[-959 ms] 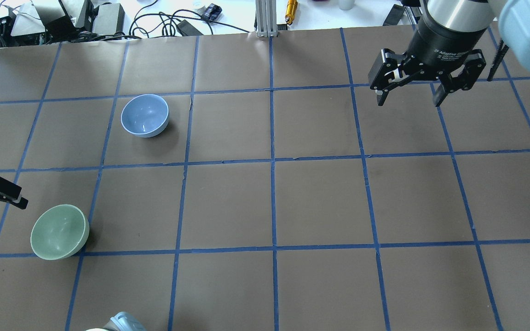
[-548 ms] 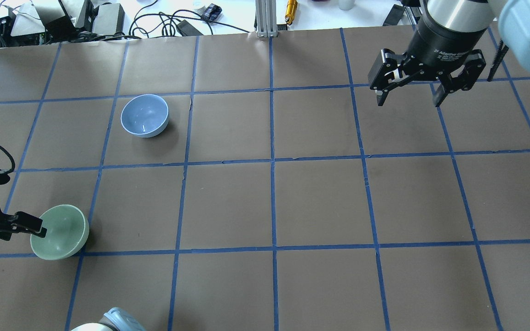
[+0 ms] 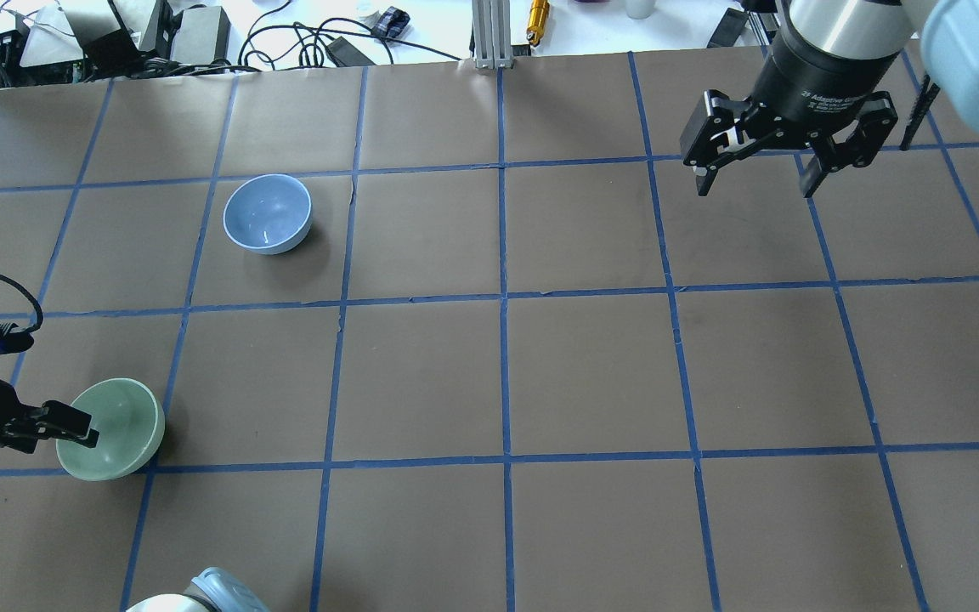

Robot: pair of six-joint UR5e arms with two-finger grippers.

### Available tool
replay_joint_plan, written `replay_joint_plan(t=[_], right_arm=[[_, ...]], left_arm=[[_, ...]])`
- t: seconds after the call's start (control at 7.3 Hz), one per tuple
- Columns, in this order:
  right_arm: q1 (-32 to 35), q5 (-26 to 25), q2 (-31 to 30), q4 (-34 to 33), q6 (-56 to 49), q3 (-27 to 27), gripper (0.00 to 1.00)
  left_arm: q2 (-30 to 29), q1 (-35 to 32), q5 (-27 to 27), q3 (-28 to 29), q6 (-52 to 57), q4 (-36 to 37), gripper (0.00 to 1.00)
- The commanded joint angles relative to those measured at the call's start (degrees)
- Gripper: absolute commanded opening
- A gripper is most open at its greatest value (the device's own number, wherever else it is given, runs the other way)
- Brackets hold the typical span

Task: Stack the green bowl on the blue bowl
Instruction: 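Grasp the rim of the pale green bowl with the left gripper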

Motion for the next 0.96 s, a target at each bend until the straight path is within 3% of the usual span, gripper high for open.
replay_joint_plan(t=[0.0,0.14,0.55,0.82], right_arm=[[0.0,0.0,0.0,0.0,0.0,0.0,1.0],[0.0,0.0,0.0,0.0,0.0,0.0,1.0],[0.0,0.0,0.0,-0.08,0.0,0.0,1.0],[0.0,0.0,0.0,0.0,0.0,0.0,1.0]], left_arm=[[-0.12,0.0,0.2,0.29,-0.27,-0.03,0.08],[-0.03,0.0,0.2,0.29,-0.37,-0.29,0.0],[0.14,-0.08,0.02,0.9,-1.06,-0.21,0.0],[-0.38,-1.92,-2.07,9.11,-4.48,-7.63,0.0]])
